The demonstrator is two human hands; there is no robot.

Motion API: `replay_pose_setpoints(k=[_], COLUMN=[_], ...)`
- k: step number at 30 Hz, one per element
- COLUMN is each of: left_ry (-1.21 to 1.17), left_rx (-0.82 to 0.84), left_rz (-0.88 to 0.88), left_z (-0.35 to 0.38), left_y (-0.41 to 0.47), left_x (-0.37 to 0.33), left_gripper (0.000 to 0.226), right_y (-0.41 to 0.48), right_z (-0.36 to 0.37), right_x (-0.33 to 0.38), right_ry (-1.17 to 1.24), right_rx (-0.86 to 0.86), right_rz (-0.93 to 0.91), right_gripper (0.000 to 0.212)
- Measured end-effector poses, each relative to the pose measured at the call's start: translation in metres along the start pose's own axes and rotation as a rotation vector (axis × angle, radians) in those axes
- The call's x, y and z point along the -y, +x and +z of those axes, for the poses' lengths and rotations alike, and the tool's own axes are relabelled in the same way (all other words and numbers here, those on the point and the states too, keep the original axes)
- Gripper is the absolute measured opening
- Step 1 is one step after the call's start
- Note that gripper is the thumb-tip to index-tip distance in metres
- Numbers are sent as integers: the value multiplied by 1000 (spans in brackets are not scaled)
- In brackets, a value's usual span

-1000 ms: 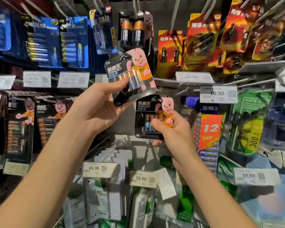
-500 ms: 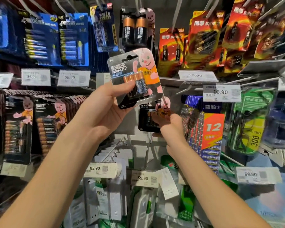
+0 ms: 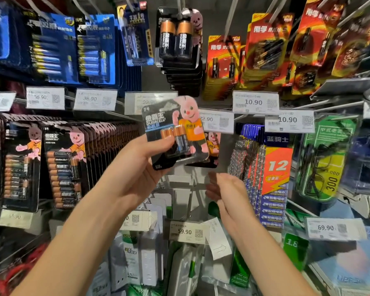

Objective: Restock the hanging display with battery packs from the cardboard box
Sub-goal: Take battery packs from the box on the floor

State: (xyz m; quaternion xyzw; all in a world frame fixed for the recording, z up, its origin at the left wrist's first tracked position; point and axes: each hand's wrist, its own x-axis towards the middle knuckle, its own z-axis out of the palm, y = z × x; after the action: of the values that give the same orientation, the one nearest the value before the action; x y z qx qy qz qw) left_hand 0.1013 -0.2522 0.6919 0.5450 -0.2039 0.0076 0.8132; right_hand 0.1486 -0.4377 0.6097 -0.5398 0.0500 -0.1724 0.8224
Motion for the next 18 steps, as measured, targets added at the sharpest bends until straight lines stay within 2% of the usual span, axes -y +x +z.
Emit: replay_pose_setpoints(k=[2,5,8,11,14,18], left_ry=[31,74,113,170,327,425], left_rx=[-18,-14,19,66,51,-1], left_rz=[-41,-117,-146,-130,-52,127], left_z=[-7,-10,-3,6,18,29], left_y=[-5,-10,-12,-10,-2,12], left_x=[14,37,55,67,63,30], left_gripper=[31,25,23,26,27,31], right_y=[-23,-58,-77,-80,-78,-74], right_z=[-7,-15,-16,-14,-14,-20], right_x=[2,8,11,8,9,12], right_ry=[37,19,-159,-254,-229,-152], right_rx=[40,247,372,322,200,97], right_rz=[-46,-147,-225,-289,-284,-230], right_gripper=[22,24,28,18,14,24])
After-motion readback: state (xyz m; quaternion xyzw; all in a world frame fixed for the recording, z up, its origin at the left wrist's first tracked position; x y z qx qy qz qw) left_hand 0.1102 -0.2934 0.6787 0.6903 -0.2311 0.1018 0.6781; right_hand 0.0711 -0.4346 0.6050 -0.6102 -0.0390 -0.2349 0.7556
